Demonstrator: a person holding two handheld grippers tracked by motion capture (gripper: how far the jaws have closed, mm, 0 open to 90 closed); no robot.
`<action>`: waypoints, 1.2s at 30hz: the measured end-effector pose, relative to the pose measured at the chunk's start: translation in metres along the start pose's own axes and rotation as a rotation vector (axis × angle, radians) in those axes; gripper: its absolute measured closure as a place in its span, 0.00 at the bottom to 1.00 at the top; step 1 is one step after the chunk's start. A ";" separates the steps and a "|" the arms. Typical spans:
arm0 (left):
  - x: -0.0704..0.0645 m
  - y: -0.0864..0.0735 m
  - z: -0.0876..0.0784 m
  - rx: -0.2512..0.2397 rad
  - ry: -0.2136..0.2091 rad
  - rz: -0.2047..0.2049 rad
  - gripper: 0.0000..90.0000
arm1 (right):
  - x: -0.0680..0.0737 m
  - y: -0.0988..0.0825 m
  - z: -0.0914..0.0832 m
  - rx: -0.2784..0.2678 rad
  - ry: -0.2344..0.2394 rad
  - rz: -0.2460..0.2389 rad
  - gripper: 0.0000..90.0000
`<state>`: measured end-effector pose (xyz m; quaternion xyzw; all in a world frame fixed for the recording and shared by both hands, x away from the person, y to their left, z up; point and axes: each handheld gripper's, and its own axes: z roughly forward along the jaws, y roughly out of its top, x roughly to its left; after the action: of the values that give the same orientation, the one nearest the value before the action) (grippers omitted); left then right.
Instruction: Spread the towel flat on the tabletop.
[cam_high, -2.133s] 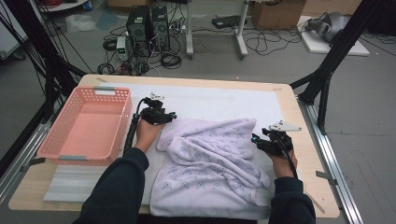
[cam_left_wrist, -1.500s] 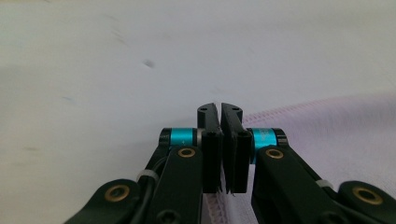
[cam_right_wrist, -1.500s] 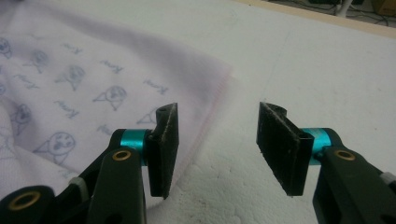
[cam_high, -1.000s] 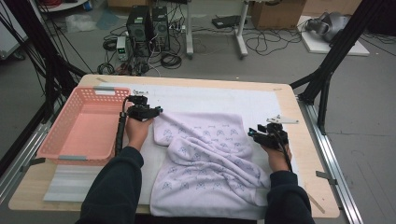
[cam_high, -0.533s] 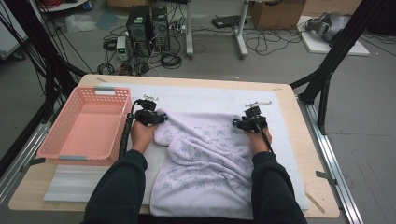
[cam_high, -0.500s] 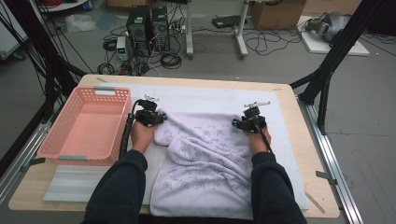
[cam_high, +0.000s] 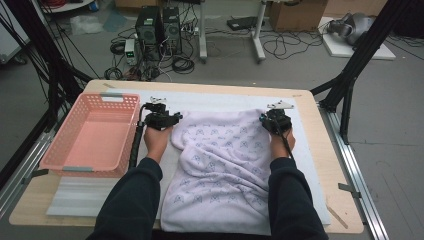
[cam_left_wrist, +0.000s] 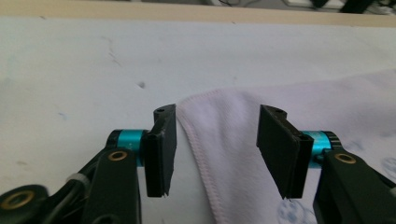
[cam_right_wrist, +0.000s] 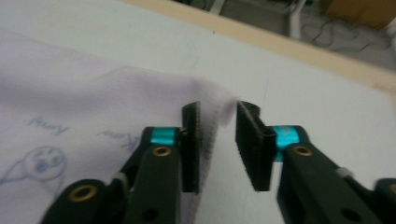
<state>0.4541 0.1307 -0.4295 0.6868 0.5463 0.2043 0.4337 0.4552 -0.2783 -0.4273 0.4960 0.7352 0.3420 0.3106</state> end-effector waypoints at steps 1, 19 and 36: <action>0.000 0.000 -0.003 0.007 -0.008 0.018 0.50 | -0.004 -0.001 -0.003 0.011 0.012 0.014 0.68; -0.017 -0.037 -0.024 0.186 -0.151 0.095 0.42 | 0.009 -0.040 -0.066 0.131 0.332 0.027 0.50; -0.008 -0.034 -0.023 0.093 0.004 0.119 0.96 | 0.029 -0.049 -0.057 0.187 0.357 -0.154 0.97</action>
<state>0.4151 0.1329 -0.4436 0.7370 0.5145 0.2055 0.3871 0.3752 -0.2757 -0.4378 0.3965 0.8429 0.3298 0.1534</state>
